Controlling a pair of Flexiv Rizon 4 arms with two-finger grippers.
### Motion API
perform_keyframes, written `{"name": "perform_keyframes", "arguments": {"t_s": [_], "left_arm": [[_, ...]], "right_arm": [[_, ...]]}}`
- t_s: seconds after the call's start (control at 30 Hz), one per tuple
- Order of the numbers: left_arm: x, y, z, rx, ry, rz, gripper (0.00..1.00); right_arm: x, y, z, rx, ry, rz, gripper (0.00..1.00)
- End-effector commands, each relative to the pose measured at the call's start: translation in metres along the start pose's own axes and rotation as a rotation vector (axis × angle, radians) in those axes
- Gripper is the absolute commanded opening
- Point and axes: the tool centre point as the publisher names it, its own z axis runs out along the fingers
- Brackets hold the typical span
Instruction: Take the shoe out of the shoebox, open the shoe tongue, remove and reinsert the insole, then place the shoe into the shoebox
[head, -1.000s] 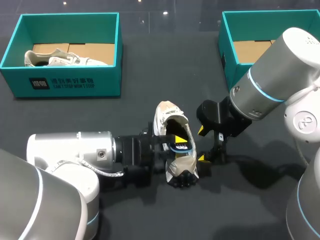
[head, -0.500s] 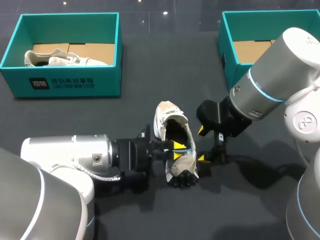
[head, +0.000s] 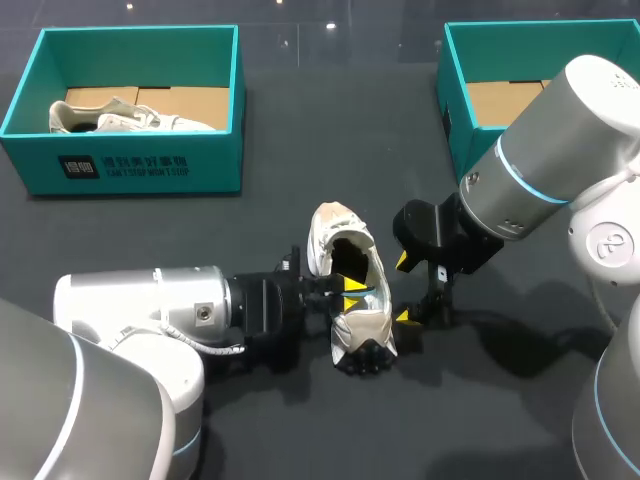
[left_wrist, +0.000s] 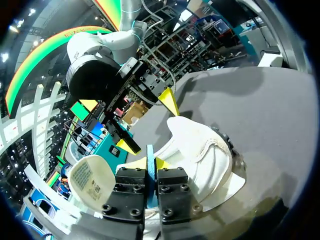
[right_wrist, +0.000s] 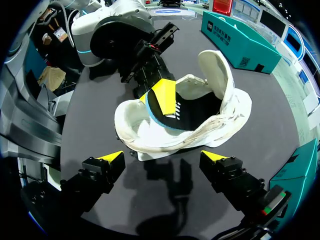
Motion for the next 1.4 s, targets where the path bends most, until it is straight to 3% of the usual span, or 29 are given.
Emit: {"name": "perform_keyframes", "arguments": {"t_s": [0.03,0.2,0.23,0.3,0.6,0.77,0.83,0.87,1.4], "left_arm": [[-0.002,0.003,0.005,-0.011,0.006,-0.006,0.0],[-0.001,-0.008,-0.001,0.019,0.019,-0.034,0.02],[-0.001,-0.01,-0.002,0.022,0.019,-0.035,0.11],[-0.001,-0.016,-0.004,0.036,0.02,-0.041,0.18],[-0.005,-0.035,-0.01,0.069,0.02,-0.049,0.21],[-0.004,-0.041,-0.009,0.077,0.028,-0.052,0.18],[-0.003,-0.043,-0.007,0.078,0.035,-0.05,0.0],[-0.002,-0.043,-0.005,0.077,0.041,-0.047,0.0],[0.003,0.002,0.013,0.0,0.09,-0.128,0.0]], "right_arm": [[0.001,0.0,0.0,0.001,-0.003,0.001,1.0],[0.001,0.0,0.0,0.001,-0.003,0.001,1.0],[0.001,0.0,0.0,0.001,-0.003,0.001,1.0],[0.001,0.0,0.0,0.001,-0.003,0.001,1.0],[0.001,0.0,0.0,0.001,-0.003,0.001,1.0],[0.001,0.0,0.0,0.001,-0.003,0.001,1.0],[0.001,0.0,0.0,0.001,-0.003,0.001,1.0],[0.001,0.0,0.0,0.001,-0.003,0.001,1.0],[0.001,0.0,0.0,0.001,-0.003,0.001,1.0]]}}
